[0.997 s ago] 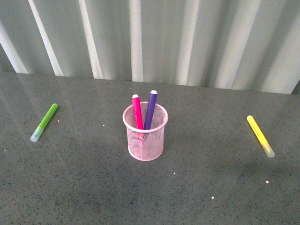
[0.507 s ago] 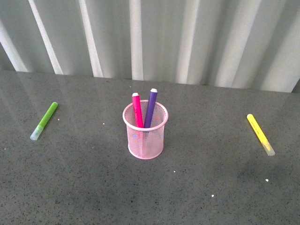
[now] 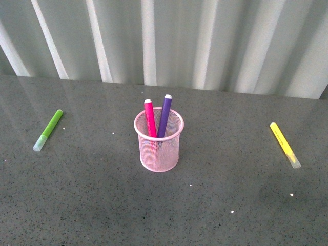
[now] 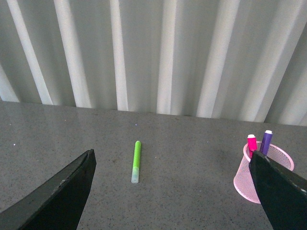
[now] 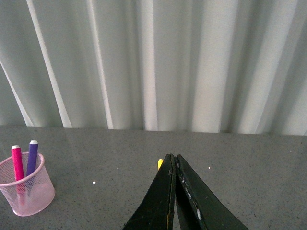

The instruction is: Insert purple and pink pens into pink cup

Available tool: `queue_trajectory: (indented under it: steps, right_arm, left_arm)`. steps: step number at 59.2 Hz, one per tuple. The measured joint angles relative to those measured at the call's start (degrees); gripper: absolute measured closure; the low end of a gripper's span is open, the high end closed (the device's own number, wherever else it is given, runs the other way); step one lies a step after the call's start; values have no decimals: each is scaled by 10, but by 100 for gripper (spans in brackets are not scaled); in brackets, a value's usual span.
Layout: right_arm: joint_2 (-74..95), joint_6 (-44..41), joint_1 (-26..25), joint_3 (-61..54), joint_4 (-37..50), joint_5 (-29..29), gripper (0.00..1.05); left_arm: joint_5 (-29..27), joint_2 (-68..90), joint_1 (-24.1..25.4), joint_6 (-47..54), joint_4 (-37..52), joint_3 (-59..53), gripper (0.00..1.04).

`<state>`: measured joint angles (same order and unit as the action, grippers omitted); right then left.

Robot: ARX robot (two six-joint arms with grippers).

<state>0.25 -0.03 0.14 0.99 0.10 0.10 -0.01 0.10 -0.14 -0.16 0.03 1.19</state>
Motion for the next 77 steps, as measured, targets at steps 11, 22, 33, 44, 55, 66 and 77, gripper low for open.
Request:
queue_trajectory:
  steps: [11,22,33,44,55,66,77]
  right_arm:
    - [0,0,0,0,0,0,89]
    - [0,0,0,0,0,0,54]
    - [0,0,0,0,0,0,17]
    - [0,1,0,0,0,0,7]
    - [0,1,0,0,-1,0,7]
    - [0,1,0,0,-1,0,7]
    - [0,1,0,0,-1,0,7]
  left_arm:
    - [0,0,0,0,0,0,7]
    - [0,0,0,0,0,0,7]
    - [0,0,0,0,0,0,7]
    - [0,0,0,0,0,0,7]
    - [0,0,0,0,0,0,7]
    - [0,0,0,0,0,0,7]
    - [0,0,0,0,0,0,7]
